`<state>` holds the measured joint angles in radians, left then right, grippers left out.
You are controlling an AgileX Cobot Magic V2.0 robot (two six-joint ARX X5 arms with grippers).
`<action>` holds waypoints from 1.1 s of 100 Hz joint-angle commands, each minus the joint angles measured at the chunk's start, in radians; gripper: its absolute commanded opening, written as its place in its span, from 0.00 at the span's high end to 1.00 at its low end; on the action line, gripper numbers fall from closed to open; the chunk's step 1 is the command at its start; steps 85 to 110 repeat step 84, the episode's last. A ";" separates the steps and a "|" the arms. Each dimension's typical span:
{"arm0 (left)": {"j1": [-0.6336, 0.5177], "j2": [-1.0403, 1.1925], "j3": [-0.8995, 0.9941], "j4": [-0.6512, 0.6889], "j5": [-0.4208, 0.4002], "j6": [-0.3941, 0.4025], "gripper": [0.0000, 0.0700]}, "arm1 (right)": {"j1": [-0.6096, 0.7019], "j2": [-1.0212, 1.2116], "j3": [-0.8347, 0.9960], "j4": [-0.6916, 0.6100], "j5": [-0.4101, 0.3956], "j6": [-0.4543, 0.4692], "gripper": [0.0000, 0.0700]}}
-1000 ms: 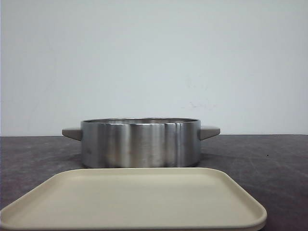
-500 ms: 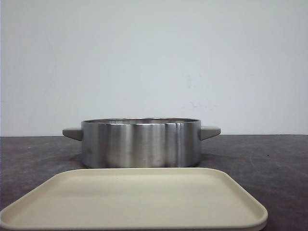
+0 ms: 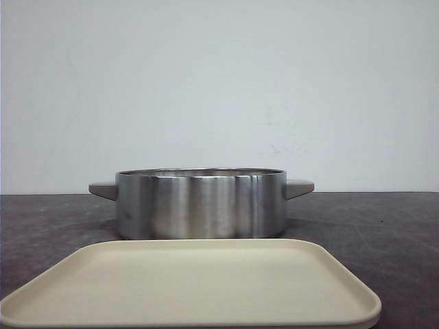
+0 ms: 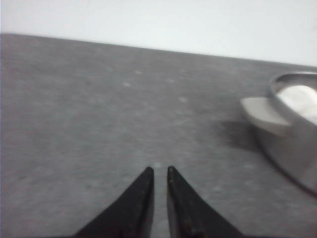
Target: Steam buns
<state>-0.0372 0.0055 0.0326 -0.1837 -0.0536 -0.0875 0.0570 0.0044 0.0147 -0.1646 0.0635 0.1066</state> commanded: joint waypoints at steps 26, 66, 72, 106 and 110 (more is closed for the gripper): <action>0.122 0.008 -0.019 -0.007 -0.005 0.048 1.00 | -0.002 -0.001 -0.002 0.007 0.000 0.010 0.99; 0.130 0.013 -0.019 -0.004 -0.002 0.035 1.00 | -0.002 -0.001 -0.002 0.007 0.000 0.010 0.99; 0.130 0.013 -0.019 -0.004 -0.002 0.035 1.00 | -0.002 -0.001 -0.002 0.007 0.000 0.010 0.99; 0.130 0.013 -0.019 -0.004 -0.002 0.035 1.00 | -0.002 -0.001 -0.002 0.007 0.000 0.010 0.99; 0.130 0.013 -0.019 -0.004 -0.002 0.035 1.00 | -0.002 -0.001 -0.002 0.007 0.000 0.010 0.99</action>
